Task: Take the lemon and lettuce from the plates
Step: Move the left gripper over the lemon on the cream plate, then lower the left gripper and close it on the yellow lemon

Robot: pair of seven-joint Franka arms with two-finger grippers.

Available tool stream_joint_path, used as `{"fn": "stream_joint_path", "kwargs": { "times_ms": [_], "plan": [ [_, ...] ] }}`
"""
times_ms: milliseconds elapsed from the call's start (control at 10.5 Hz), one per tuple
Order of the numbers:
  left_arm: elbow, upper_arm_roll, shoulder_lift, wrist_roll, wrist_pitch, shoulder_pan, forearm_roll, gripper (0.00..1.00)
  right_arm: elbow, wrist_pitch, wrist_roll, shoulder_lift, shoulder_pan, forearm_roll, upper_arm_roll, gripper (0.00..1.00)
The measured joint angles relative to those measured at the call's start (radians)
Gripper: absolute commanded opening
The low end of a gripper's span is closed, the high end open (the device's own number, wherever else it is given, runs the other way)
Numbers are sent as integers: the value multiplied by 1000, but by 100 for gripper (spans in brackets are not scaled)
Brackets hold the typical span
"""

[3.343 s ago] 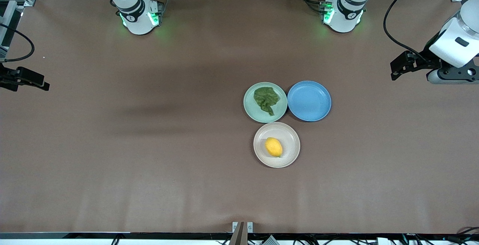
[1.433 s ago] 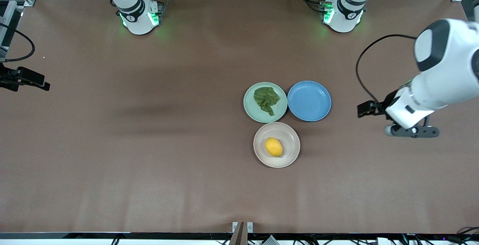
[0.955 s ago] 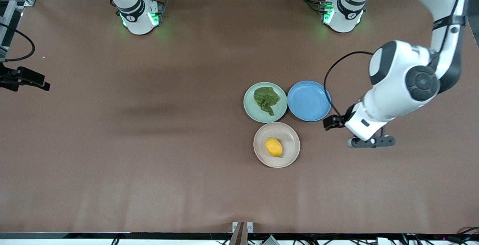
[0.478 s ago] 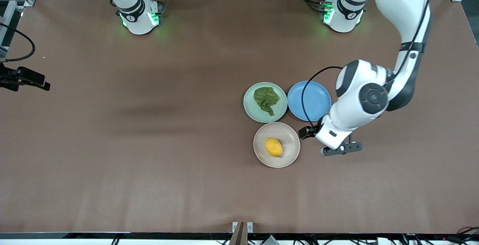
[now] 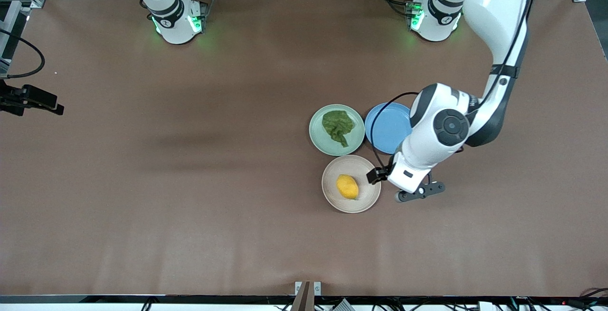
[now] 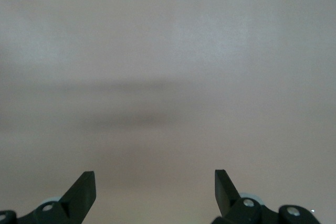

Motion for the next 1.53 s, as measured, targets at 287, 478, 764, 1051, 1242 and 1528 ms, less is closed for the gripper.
{"fn": "stream_joint_path", "kwargs": {
  "times_ms": [287,478,764,1051,1242,1528],
  "plan": [
    [5,2,64,-179,105,-42,5,100,0,0,0,0,0,0,0,100],
    [9,2,98,-339,149,-67,44,100,0,0,0,0,0,0,0,100],
    [12,4,128,-475,155,-92,64,100,-1,0,0,0,0,0,0,100],
    [13,4,157,-541,185,-95,64,100,-1,0,0,0,0,0,0,100],
    [13,4,184,-576,252,-99,64,100,-1,0,0,0,0,0,0,100],
    [15,7,214,-594,297,-111,64,100,-1,0,0,0,0,0,0,100]
  ]
}}
